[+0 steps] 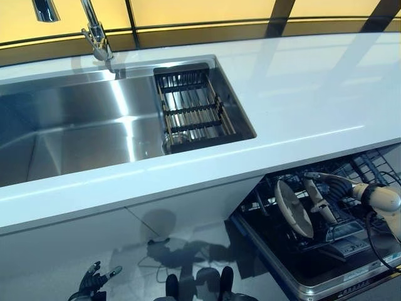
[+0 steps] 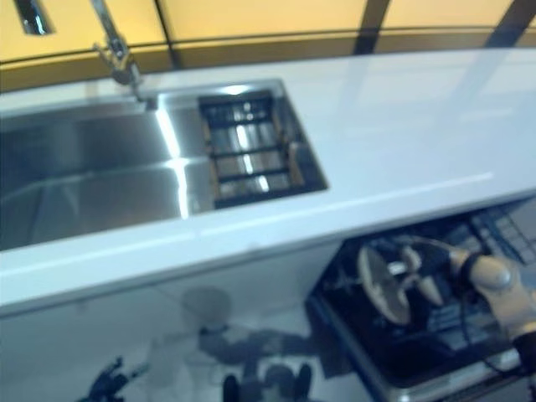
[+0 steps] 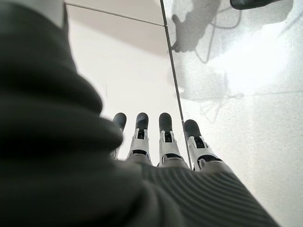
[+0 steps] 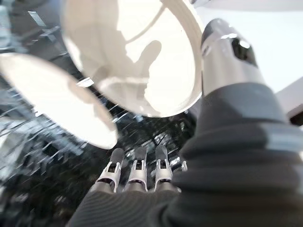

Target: Take plates into dishwasher

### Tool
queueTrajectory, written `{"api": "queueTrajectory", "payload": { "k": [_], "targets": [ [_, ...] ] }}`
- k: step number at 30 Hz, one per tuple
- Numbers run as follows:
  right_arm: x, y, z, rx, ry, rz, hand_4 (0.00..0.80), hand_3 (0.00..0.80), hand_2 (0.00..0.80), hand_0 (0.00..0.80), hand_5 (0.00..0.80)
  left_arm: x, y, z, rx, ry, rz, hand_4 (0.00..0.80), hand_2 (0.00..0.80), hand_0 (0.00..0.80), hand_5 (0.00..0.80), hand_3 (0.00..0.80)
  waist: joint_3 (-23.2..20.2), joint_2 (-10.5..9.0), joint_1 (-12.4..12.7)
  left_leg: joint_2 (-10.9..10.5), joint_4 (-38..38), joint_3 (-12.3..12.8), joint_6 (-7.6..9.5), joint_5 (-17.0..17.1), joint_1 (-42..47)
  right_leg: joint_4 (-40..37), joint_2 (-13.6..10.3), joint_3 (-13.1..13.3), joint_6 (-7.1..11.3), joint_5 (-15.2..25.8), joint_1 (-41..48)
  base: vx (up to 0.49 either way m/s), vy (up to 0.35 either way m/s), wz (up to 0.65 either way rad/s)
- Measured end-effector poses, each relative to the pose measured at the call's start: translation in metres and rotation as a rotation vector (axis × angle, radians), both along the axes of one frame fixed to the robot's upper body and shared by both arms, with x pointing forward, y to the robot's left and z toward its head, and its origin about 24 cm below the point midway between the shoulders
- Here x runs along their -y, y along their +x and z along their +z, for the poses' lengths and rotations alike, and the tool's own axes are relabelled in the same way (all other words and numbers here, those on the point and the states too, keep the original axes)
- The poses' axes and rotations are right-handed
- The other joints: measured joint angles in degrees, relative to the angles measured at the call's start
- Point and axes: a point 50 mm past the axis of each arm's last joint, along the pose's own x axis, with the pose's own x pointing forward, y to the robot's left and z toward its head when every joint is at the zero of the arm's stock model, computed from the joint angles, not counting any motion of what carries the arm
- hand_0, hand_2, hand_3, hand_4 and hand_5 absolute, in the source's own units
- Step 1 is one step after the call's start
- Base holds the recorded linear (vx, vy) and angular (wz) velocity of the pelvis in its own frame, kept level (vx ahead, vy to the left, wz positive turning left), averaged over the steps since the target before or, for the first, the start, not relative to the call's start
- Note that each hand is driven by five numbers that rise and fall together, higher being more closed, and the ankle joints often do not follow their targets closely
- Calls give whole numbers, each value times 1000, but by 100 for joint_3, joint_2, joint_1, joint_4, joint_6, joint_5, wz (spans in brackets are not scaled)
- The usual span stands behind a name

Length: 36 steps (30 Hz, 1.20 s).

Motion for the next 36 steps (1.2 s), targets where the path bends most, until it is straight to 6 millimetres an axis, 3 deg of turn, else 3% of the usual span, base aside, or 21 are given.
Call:
{"api": "queueTrajectory", "payload": {
  "k": [11,17,22,27,29,30,31,32,33,34,35,36],
  "targets": [
    [30,-27,-11,-94,12,-147,0,0,0,0,0,2,-21,-15,-112,-52,146,0,0,0,0,0,-466,-75,-156,31,-4,201,1,-70,151,-4,60,207,21,-11,49,-11,62,-10],
    [43,-42,-18,-58,114,-255,0,0,0,0,0,3,-38,-22,-226,-75,190,0,0,0,0,0,-606,-117,-304,25,-6,325,2,-92,230,-5,74,328,22,1,69,-37,67,-10],
    [51,-55,-37,10,217,-374,0,0,0,0,0,3,-50,-27,-323,-82,205,0,0,0,0,0,-720,-168,-438,24,-9,460,16,-133,306,-5,73,438,43,15,81,-46,123,-13],
    [54,-67,-58,60,290,-487,0,0,0,0,0,-8,-45,-23,-421,-50,164,0,0,0,0,0,-662,-193,-598,-42,106,602,14,-178,291,33,56,560,67,133,50,-200,117,-14],
    [59,-69,-63,77,312,-537,0,0,0,0,0,-21,-36,-15,-440,-18,134,0,0,0,0,0,-425,-210,-605,-41,261,784,77,-254,215,73,73,586,248,354,-91,-304,102,-51],
    [62,-66,-63,97,326,-562,0,0,0,0,0,-24,-32,-12,-449,-11,125,0,0,0,0,0,-296,-163,-605,-34,319,819,135,-310,110,92,111,633,460,572,-240,-270,66,-94],
    [63,-62,-62,117,340,-582,0,0,0,0,0,-27,-33,-11,-465,-9,125,0,0,0,0,0,-177,-63,-593,66,320,898,219,-311,-13,36,157,702,795,928,-413,-245,16,-81],
    [65,-62,-64,119,349,-604,0,0,0,0,0,-28,-30,-10,-469,-10,130,0,0,0,0,0,-27,94,-645,187,347,958,285,-272,-125,314,172,583,955,894,-596,-246,-26,-56],
    [70,-66,-70,89,348,-642,0,0,0,0,0,-27,-27,-9,-460,-12,128,0,0,0,0,0,46,258,-746,327,287,984,313,-174,-167,1092,180,278,624,456,-843,-208,-102,-19],
    [71,-68,-72,76,347,-660,0,0,0,0,0,-28,-27,-9,-461,-11,130,0,0,0,0,0,68,320,-749,387,241,1024,301,-135,-159,1371,163,191,512,299,-899,-210,-213,-45],
    [76,-74,-82,36,357,-718,0,0,0,0,0,-33,-32,-7,-457,-12,166,0,0,0,0,0,90,388,-662,525,188,1229,308,-83,-267,2310,14,-35,245,-178,-983,-205,-301,-63],
    [80,-80,-90,6,370,-771,0,0,0,0,0,-38,-32,-4,-445,-5,190,0,0,0,0,0,77,371,-549,601,261,1294,304,-74,-328,2707,-103,-96,224,-412,-930,-234,-406,-71]
  ]
}}
